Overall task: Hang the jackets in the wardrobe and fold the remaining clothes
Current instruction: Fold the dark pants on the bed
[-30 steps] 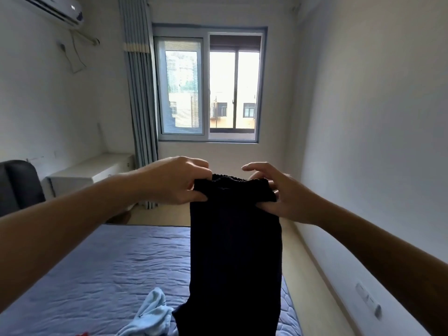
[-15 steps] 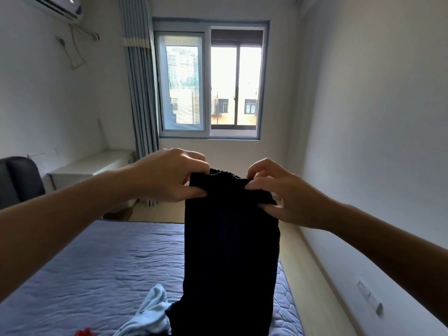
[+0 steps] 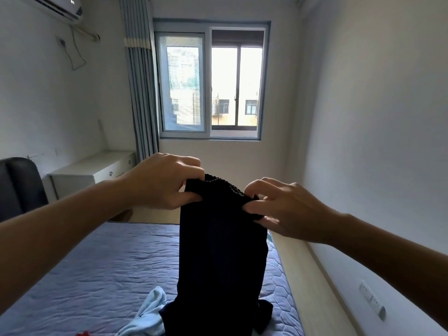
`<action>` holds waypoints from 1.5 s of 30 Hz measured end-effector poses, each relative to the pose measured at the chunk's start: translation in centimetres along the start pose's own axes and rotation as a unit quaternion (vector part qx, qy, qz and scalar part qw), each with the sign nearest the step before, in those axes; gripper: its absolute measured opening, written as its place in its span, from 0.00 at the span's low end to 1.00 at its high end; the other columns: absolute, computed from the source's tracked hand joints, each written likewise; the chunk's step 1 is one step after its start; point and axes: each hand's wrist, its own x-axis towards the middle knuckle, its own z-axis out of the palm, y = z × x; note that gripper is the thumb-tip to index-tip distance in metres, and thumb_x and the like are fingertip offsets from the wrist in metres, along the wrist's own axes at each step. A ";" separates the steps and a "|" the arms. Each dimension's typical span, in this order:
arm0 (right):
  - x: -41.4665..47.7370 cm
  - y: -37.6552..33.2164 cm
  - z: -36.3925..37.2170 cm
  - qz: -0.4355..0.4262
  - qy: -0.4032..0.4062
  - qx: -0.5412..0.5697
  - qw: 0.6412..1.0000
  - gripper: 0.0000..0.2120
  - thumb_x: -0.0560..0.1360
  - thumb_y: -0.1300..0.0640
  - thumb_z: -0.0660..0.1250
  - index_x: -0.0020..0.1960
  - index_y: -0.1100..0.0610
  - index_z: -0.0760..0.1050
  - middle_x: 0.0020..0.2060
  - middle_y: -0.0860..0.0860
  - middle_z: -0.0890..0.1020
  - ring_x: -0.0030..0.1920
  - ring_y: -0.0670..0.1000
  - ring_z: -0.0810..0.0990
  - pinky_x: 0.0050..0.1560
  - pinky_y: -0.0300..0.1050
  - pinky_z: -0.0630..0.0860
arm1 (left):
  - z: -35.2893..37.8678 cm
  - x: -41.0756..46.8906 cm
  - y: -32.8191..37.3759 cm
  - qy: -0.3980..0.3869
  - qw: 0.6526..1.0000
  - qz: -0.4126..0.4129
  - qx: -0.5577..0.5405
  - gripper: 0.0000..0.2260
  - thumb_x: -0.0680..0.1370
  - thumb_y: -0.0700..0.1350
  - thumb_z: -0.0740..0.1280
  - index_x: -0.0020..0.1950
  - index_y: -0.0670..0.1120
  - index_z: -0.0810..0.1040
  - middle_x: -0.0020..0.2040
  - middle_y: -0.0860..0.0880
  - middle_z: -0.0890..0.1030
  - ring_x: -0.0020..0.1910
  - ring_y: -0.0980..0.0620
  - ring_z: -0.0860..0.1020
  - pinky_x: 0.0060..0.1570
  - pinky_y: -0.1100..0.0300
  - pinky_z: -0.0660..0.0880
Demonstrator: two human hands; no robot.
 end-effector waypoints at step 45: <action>4.5 1.5 -2.0 0.555 0.123 0.686 0.453 0.22 0.71 0.53 0.71 0.63 0.58 0.76 0.54 0.56 0.83 0.55 0.57 0.82 0.58 0.53 0.77 | 5.4 -0.9 2.1 0.071 0.563 -0.463 -0.681 0.17 0.69 0.44 0.73 0.56 0.41 0.79 0.49 0.46 0.85 0.45 0.51 0.84 0.38 0.63 0.79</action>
